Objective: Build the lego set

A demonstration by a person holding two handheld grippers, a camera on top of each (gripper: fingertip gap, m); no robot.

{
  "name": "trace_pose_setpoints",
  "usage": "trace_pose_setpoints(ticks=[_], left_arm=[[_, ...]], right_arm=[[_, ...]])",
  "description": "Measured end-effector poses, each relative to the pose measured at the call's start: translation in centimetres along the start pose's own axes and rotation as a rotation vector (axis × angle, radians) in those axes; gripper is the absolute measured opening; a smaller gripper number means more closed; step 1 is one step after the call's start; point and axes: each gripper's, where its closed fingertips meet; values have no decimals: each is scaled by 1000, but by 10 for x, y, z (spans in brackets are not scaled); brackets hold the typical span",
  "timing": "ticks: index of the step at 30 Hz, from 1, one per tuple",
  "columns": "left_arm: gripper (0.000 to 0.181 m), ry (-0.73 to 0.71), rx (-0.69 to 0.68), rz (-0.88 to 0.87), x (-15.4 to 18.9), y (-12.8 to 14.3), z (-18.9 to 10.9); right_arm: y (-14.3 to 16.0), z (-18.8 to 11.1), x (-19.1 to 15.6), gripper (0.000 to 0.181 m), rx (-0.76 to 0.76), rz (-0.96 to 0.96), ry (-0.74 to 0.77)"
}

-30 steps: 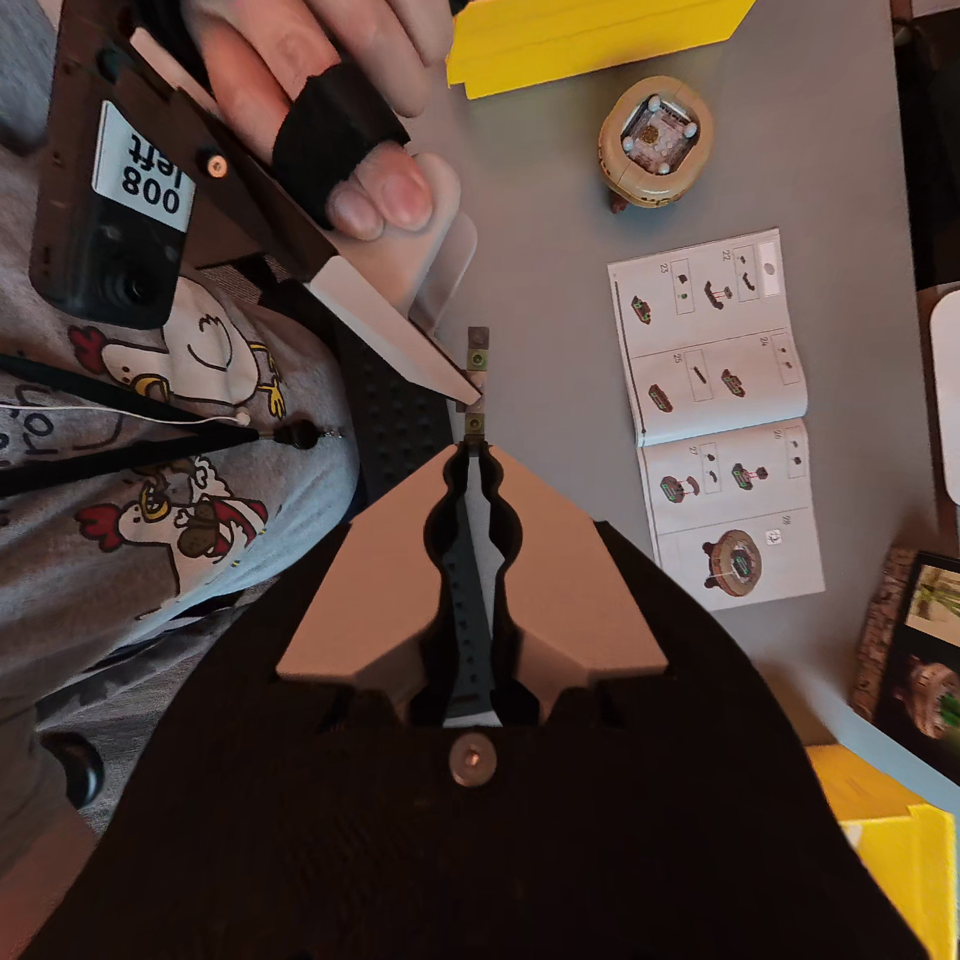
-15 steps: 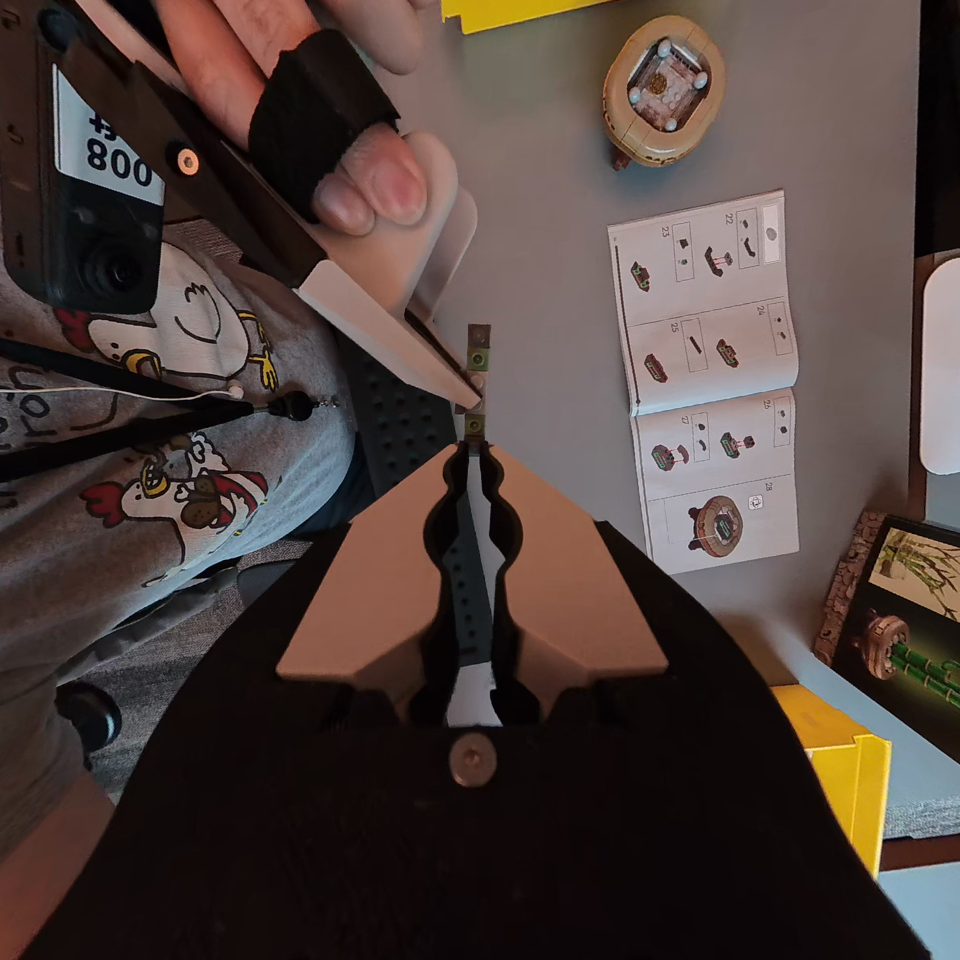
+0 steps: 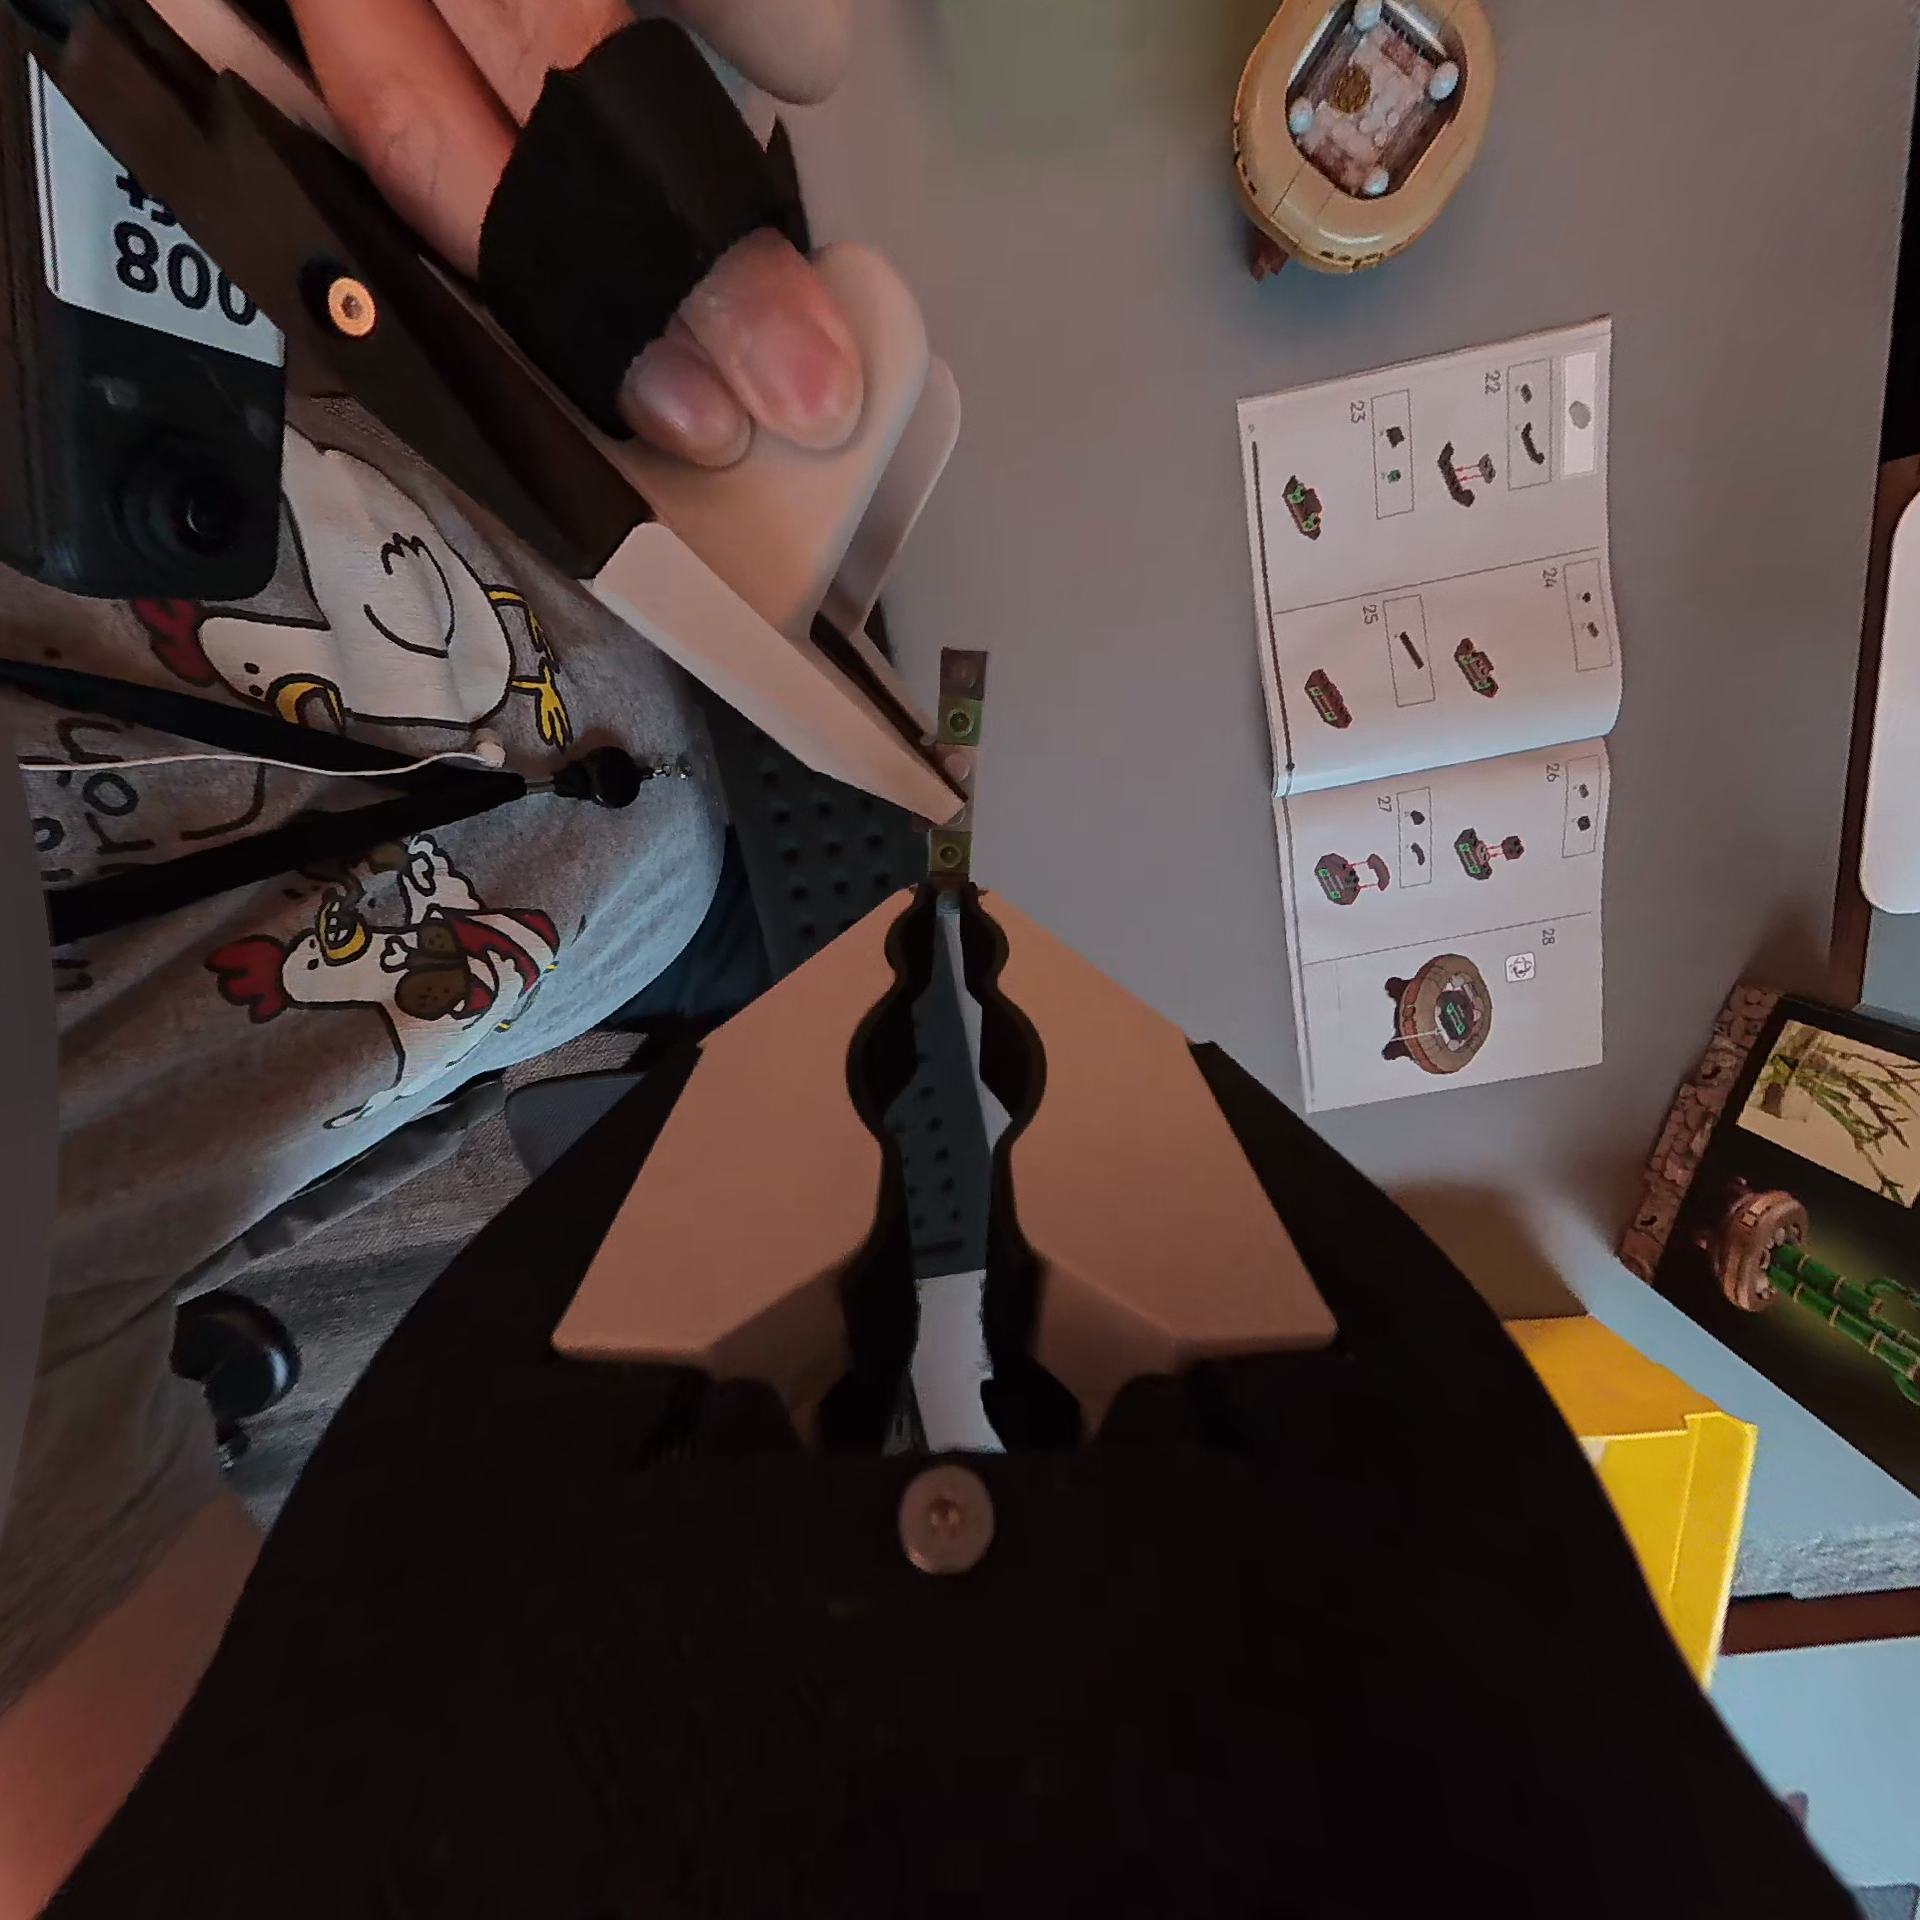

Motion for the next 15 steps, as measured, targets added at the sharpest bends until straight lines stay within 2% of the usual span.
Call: trace_pose_setpoints(ticks=[5, 15], left_arm=[[15, -6, 8, 6, -3, -1, -1], [14, 10, 12, 9, -4, -1, -1]], right_arm=[[-2, -2, -1, 3, -18, 53, -17], [-2, -2, -1, 3, -82, 18, -13]])
Point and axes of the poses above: each gripper's, where its closed fingertips meet, z out along the fingers, y out of its underside, x = y × z across the jaws, and after that the axes turned 14 degrees about x, right-handed
